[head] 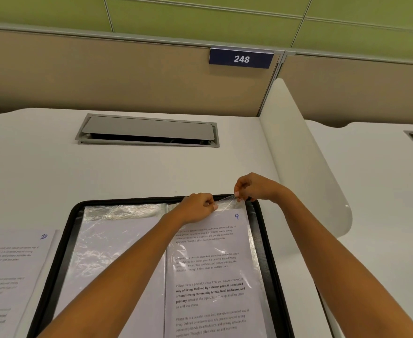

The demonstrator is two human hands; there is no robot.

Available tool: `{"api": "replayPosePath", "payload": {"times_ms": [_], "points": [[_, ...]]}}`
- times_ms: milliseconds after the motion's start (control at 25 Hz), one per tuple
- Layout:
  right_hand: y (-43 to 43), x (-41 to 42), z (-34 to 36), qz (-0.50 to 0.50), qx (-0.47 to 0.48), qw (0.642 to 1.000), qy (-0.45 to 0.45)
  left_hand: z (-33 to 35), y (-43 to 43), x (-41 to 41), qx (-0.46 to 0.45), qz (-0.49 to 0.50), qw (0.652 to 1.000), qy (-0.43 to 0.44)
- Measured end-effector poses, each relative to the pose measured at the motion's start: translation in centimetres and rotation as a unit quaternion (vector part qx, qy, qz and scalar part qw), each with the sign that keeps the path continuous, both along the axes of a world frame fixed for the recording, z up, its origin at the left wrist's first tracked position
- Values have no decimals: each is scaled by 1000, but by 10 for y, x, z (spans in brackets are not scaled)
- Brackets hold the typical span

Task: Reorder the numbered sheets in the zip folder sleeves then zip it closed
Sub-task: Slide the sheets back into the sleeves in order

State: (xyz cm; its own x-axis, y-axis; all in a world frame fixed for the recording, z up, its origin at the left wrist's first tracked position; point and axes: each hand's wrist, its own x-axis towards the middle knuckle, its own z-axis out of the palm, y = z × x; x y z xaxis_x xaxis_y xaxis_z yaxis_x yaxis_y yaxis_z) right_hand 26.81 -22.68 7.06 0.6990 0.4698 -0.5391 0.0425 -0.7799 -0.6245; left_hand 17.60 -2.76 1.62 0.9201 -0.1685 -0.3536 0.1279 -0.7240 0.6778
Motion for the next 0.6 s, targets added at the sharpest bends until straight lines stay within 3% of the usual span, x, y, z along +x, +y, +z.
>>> {"api": "replayPosePath", "payload": {"times_ms": [160, 240, 520, 600], "points": [[0, -14, -6, -108, 49, 993, 19, -4, -3, -6, -38, 43, 998, -22], [-2, -21, -9, -146, 30, 987, 53, -7, -2, -7, -50, 66, 996, -41], [0, -41, 1, -175, 29, 982, 69, -6, 5, -22, -1, 137, 974, -181], [10, -47, 20, -153, 40, 985, 71, -5, 12, -30, -38, 163, 965, -203]]}}
